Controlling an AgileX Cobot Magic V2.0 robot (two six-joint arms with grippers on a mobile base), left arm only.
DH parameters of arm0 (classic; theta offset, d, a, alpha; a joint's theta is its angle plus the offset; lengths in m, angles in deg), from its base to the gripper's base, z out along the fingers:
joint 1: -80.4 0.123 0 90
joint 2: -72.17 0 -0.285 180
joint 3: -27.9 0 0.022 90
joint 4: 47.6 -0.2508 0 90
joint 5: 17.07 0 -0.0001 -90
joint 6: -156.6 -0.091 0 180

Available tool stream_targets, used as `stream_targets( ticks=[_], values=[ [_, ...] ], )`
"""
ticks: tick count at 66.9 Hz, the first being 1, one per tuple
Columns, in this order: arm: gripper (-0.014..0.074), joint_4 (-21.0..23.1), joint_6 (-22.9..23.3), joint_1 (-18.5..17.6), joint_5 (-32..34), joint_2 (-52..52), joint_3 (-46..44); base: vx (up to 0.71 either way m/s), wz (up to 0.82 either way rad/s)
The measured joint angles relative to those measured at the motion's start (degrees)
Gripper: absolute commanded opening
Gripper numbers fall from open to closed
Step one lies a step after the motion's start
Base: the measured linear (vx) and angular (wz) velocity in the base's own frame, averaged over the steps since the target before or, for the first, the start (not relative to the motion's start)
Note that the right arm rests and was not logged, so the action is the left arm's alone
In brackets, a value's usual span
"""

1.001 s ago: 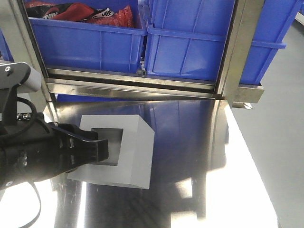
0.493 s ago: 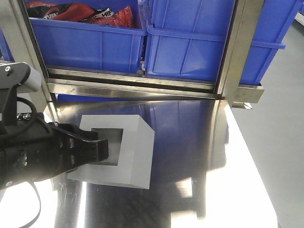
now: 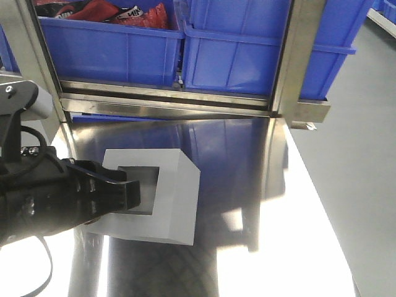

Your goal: Sort gray base to blue bin

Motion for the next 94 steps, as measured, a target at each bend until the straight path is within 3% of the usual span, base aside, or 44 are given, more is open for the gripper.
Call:
stream_targets(
  ticks=[48, 94],
  values=[
    [-0.0006, 0.1, 0.0, 0.0, 0.0, 0.0, 0.0, -0.13, -0.33],
    [-0.0006, 0.2, 0.0, 0.0, 0.0, 0.0, 0.0, -0.03, -0.6]
  ],
)
